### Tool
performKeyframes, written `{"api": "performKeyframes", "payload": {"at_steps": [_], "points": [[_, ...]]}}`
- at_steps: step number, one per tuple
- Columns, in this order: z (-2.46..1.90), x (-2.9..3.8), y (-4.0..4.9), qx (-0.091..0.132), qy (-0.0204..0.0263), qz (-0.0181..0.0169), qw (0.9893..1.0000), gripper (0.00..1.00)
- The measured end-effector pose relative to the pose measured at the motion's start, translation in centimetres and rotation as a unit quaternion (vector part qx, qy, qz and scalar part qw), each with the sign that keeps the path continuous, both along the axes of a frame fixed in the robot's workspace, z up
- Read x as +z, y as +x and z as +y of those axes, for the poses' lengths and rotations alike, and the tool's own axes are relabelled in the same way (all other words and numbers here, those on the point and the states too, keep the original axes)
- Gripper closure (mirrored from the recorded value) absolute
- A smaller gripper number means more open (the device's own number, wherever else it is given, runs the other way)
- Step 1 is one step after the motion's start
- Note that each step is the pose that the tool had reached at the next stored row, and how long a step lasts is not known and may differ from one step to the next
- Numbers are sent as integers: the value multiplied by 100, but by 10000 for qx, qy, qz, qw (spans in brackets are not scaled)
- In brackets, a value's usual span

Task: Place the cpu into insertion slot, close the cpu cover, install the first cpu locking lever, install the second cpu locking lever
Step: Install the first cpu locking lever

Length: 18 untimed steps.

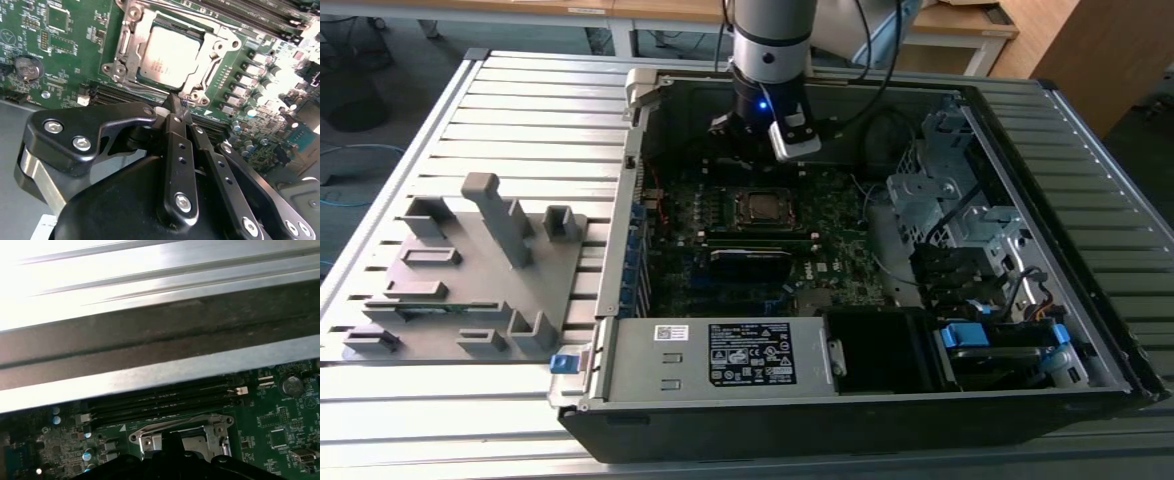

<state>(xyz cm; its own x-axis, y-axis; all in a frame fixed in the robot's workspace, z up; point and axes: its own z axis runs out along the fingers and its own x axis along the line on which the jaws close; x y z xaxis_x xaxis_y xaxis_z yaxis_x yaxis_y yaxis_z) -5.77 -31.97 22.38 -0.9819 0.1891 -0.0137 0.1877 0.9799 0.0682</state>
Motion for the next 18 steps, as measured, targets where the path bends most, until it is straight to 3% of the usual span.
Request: {"api": "performKeyframes", "payload": {"at_steps": [6,12,18], "points": [[0,0,89,0,-1,0,10000,90],[-2,0,100,0,-4,0,10000,90],[-61,0,100,0,-8,-2,10000,90]]}}
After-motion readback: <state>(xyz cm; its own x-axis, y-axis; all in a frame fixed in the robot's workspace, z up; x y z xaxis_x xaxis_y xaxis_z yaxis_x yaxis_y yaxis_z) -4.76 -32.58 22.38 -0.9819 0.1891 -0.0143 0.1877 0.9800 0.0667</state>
